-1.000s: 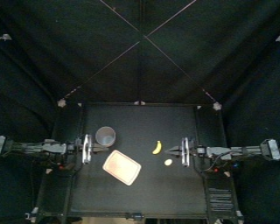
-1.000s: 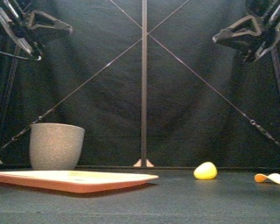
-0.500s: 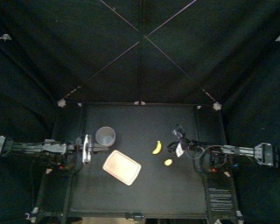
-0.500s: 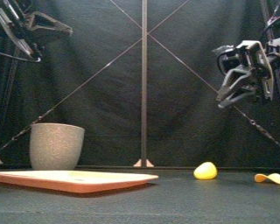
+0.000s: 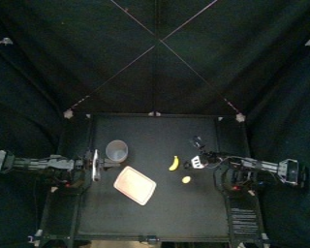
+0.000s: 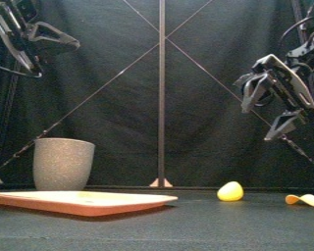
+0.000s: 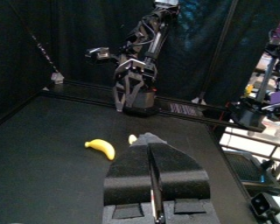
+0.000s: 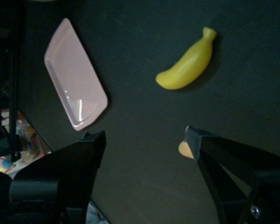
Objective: Pick the banana then place it in the grey bowl
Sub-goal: Pick the banana
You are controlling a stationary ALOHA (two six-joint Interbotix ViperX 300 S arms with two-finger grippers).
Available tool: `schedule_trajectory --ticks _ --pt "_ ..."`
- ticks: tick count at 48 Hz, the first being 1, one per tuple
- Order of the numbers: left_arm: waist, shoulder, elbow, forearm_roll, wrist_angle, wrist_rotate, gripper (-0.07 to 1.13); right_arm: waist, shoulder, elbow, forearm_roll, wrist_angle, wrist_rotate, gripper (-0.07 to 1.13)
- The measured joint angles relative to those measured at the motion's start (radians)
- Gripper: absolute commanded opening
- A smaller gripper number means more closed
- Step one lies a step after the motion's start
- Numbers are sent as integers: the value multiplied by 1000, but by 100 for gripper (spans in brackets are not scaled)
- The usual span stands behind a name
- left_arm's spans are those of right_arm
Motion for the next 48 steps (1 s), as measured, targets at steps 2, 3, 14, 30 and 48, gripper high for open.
schedule_trajectory --ticks 2,3,14,30,48 --pt "0 -2 0 -2 0 2 -2 -2 11 -9 -9 0 17 102" --pt "0 0 0 -2 0 2 -2 -5 21 -15 -12 0 28 102" --pt "0 -2 0 -2 0 2 -2 -54 150 -74 -49 2 121 102" --pt "5 0 0 -2 0 6 -2 -37 377 -143 -103 -46 278 102" --pt "20 0 0 -2 0 6 -2 -6 578 -293 -342 80 506 102"
